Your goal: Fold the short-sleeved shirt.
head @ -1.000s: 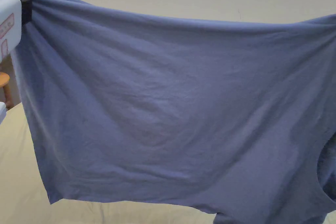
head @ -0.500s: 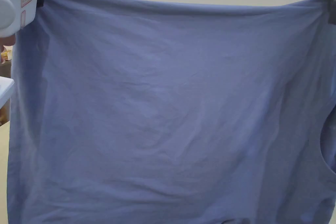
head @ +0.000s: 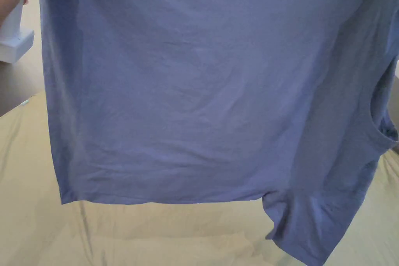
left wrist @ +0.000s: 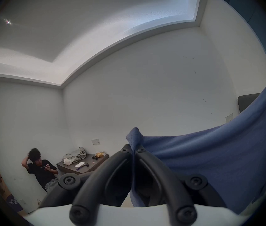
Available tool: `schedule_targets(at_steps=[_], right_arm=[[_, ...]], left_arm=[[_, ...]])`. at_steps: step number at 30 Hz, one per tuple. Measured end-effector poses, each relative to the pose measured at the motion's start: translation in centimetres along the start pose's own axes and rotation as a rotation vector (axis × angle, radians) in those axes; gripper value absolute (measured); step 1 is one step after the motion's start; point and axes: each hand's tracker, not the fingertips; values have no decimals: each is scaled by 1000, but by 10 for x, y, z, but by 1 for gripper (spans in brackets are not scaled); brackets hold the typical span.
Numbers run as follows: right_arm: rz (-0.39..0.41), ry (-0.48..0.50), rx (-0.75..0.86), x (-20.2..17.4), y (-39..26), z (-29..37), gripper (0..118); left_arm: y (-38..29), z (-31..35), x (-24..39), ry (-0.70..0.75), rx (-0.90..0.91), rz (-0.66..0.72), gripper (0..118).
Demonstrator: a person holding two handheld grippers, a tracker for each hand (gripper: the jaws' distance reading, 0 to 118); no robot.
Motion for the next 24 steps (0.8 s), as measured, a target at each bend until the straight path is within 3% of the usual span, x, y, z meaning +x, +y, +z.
schedule_targets(at_steps=[11, 19, 24], right_arm=[[37, 17, -111, -38, -75, -102, 7], [79, 178, -330, -85, -207, -112, 7], [58, 299, -469, -110, -287, -77, 7]], left_arm=[[-54, -107, 59, -33, -138, -11, 0], [-176, -143, 98, -94, -284, -75, 0], [-267, -130, 110, -150, -410, -128, 0]])
